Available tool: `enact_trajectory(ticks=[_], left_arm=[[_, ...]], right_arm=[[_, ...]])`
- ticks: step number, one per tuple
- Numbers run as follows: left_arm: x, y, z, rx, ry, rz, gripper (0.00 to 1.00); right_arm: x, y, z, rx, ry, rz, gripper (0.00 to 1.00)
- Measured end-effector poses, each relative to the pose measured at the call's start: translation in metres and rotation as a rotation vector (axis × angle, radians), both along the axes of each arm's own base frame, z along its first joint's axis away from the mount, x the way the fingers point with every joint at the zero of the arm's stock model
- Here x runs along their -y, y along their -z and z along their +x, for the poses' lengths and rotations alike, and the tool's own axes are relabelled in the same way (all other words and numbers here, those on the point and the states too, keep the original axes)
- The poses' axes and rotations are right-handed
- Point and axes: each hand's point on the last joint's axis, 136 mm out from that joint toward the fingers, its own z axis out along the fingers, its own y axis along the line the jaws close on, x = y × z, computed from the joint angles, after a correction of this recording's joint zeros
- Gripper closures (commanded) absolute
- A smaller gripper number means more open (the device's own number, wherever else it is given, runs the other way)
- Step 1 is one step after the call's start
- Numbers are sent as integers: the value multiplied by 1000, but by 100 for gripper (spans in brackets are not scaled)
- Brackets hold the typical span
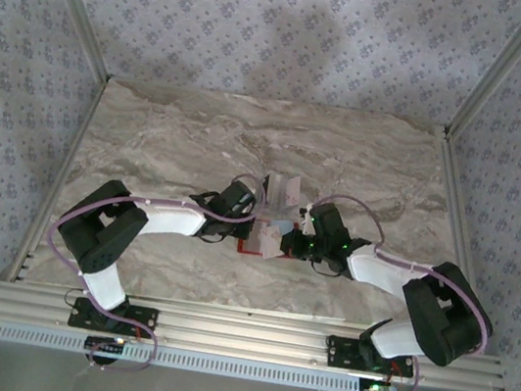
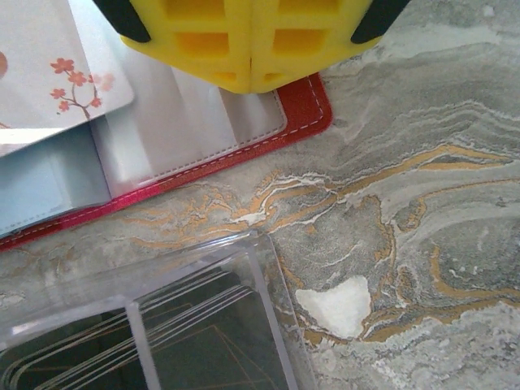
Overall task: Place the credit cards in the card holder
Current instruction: Insert the credit card into the card slot.
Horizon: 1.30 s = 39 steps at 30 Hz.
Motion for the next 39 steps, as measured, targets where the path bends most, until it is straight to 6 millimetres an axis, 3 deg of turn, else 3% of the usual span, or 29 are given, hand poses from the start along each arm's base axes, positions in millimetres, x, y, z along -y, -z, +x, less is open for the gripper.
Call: enact_trajectory(ticks=[9,22,29,39], left_arm=[[-2,0,0,2,-4,-4,95],[-4,0,-1,10,-6,-12,95],[-4,0,-1,11,-8,-14,95],[-4,0,0,13,-14,-22,95]], right_arm=[[-8,-4,10,0,0,5,100],[-8,11,15,-37,40,-2,100],[-11,8,19,-31,57,15,100],[-20,7,13,-21,42,14,100]])
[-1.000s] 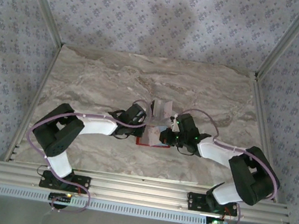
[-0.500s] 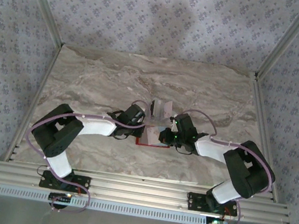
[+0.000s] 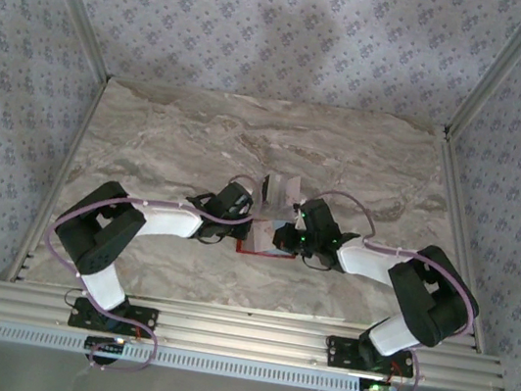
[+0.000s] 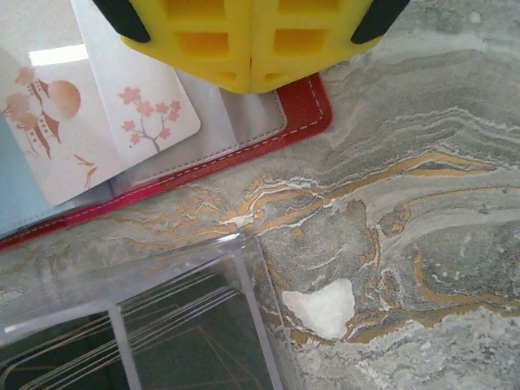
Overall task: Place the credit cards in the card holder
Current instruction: Insert the credit card into the card slot.
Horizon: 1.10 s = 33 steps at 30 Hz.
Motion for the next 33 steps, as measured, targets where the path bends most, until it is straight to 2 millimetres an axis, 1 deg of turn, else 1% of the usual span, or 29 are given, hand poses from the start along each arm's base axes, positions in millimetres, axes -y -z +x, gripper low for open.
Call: enact_trajectory(ticks=[13,18,22,25,27,33], left_arm=[[1,0,-1,-4,-2,-16,95],[-5,-1,-6,-9,-16,-31,88],[-12,-3,-17,-34,-20,-61,86],[-17,-4,-22,-44,-25,-73,87],[-20,-5,-26,-46,-30,-82,91],[-28,-5,-34,-51,-45,-92,97]], right_arm=[[-24,3,-5,9,-47,-16,100],[-25,7,-5,3,-49,-21,100],[-27,5,-3,10,-49,-15,100],[-27,4,-3,13,-48,-13,100],[-27,4,-3,13,-48,-13,100],[-29,5,-2,10,-51,-13,100]])
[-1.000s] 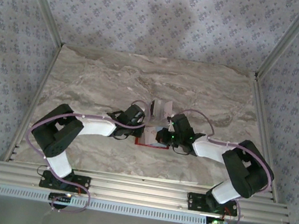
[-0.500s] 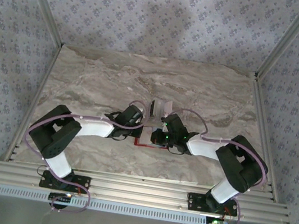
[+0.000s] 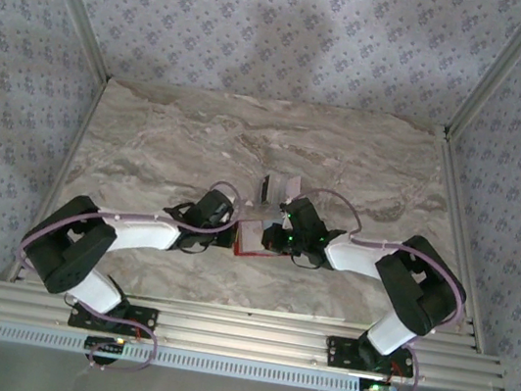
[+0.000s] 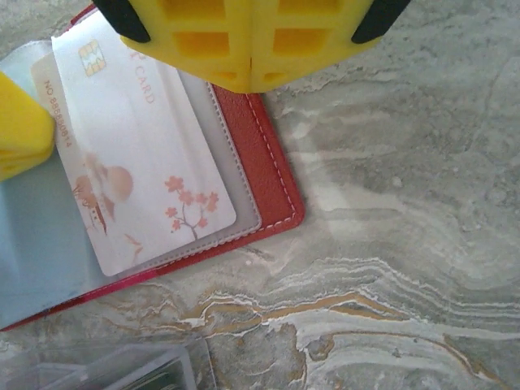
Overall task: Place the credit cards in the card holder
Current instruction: Insert the credit card into the card slot.
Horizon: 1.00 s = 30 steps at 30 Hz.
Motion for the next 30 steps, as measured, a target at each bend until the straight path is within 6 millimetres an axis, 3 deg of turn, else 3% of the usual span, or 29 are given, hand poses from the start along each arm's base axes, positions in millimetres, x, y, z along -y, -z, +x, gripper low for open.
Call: enact_trajectory(ticks=[6,12,20,24,30], left_arm=[[3,7,-2,-22,12,0,99],[17,8,11,-11,16,-17,100],[17,8,13,-4,13,-16,100],[16,8,13,-2,10,-13,99],[16,8,13,1,12,-10,98]], right_arm=[[-3,-2,3,3,-1,4,100],[-1,1,3,1,1,-13,100],[-4,8,2,-6,-6,-53,100],[-4,7,2,8,-13,-71,72],[-7,-16,-4,66,-54,-96,60]])
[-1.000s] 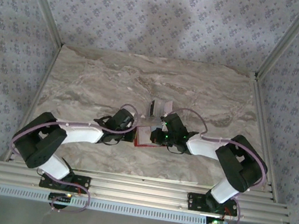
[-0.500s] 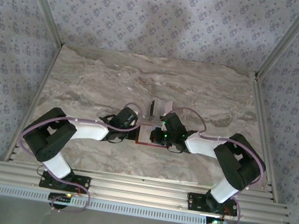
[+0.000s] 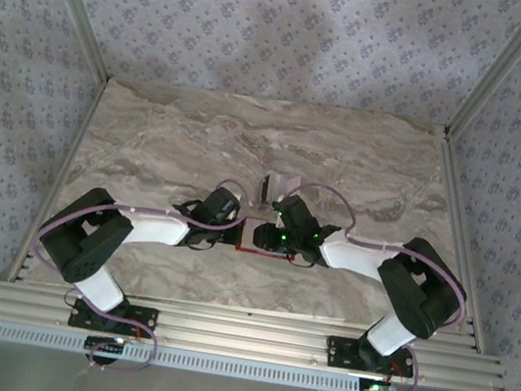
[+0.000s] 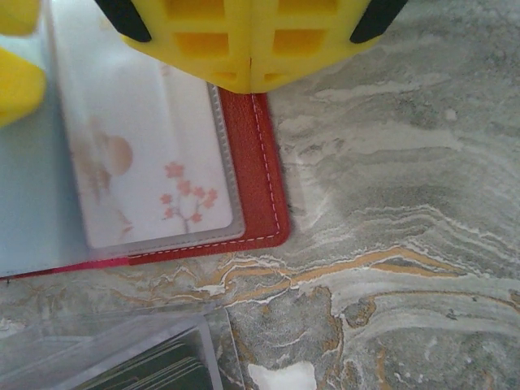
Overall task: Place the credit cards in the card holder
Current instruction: Insert the credit card into the card slot, then flip over the card slot in the card holder.
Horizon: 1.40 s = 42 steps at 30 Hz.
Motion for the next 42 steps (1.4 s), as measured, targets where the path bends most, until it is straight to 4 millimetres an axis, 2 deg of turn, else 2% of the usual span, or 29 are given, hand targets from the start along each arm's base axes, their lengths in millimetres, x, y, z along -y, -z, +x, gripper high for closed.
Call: enact_trajectory(ticks=[3,8,16,22,27,36,42], left_arm=[[0,0,0,1,1,0,98],[0,0,0,3,5,3,98],[0,0,0,3,6,3,97],[0,0,0,3,6,3,97],[0,0,0,3,6,3,97],[0,0,0,3,6,3,97],[0,0,0,4,6,2,97]], right_arm=[[6,-12,1,28,8,-26,60],[19,-25,6,86,30,-97,68],[36,-35,23,161,82,-260,63],[37,-21,34,160,83,-351,63],[41,1,35,127,75,-418,63],[48,24,36,105,78,-491,61],[46,25,42,128,91,-505,64]])
